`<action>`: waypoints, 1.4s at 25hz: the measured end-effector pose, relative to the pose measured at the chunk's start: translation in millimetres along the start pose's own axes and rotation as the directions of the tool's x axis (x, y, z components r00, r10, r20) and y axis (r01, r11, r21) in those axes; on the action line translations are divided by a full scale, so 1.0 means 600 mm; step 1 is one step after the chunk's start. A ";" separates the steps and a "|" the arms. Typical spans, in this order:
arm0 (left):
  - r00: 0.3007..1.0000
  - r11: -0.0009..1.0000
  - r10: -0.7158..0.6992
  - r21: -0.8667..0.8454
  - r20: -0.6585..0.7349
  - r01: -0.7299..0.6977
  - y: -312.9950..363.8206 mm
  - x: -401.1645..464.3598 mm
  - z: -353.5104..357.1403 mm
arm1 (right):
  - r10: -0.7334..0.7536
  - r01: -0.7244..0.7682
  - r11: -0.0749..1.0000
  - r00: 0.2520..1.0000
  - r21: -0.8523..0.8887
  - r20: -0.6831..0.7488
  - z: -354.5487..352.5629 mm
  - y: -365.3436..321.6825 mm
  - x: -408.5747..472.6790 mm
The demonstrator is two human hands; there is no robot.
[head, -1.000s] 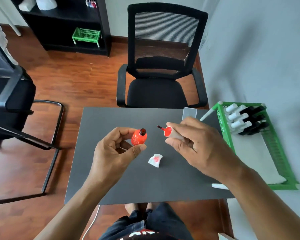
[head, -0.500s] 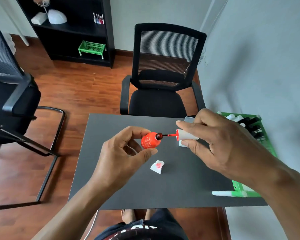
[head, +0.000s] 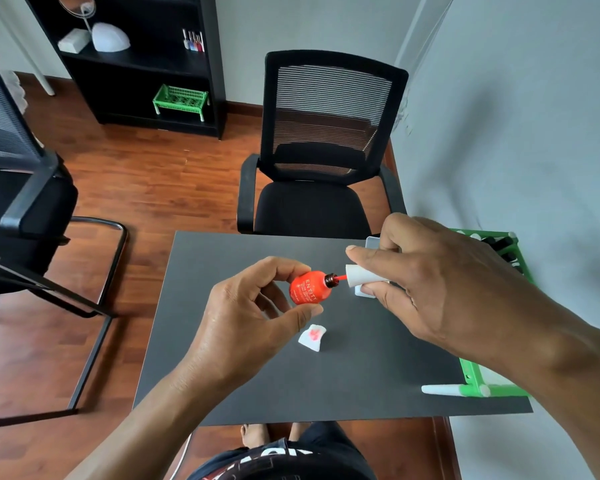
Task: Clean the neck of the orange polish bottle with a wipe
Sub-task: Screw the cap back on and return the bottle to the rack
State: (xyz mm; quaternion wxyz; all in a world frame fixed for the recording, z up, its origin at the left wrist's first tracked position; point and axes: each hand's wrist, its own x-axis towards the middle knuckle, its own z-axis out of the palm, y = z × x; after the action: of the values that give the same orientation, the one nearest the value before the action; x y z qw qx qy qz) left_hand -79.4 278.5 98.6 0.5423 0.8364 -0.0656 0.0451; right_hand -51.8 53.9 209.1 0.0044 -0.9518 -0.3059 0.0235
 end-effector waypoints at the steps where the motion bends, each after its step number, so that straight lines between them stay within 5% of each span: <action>1: 1.000 1.000 0.010 0.006 0.004 -0.010 0.004 0.001 0.000 | -0.008 0.008 1.000 1.000 -0.007 0.009 -0.002 -0.001 0.002; 10: 0.998 0.998 0.063 0.013 0.029 -0.064 0.020 0.014 -0.003 | -0.077 0.076 0.997 0.996 0.029 0.034 -0.003 0.007 0.015; 19: 0.997 0.998 0.064 -0.031 0.040 -0.063 0.018 0.018 -0.006 | 0.047 -0.052 0.929 0.999 0.366 0.022 -0.002 0.000 0.001; 35: 0.996 0.996 0.051 -0.080 0.072 -0.045 0.020 0.005 -0.008 | 0.067 -0.003 0.896 0.989 0.444 -0.130 0.012 0.008 -0.018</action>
State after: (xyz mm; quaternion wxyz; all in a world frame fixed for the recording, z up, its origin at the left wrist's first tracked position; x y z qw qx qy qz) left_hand -78.4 277.6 111.8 0.5704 0.8140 -0.1074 0.0244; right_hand -57.7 43.6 202.0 0.2417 -0.9305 -0.2742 0.0247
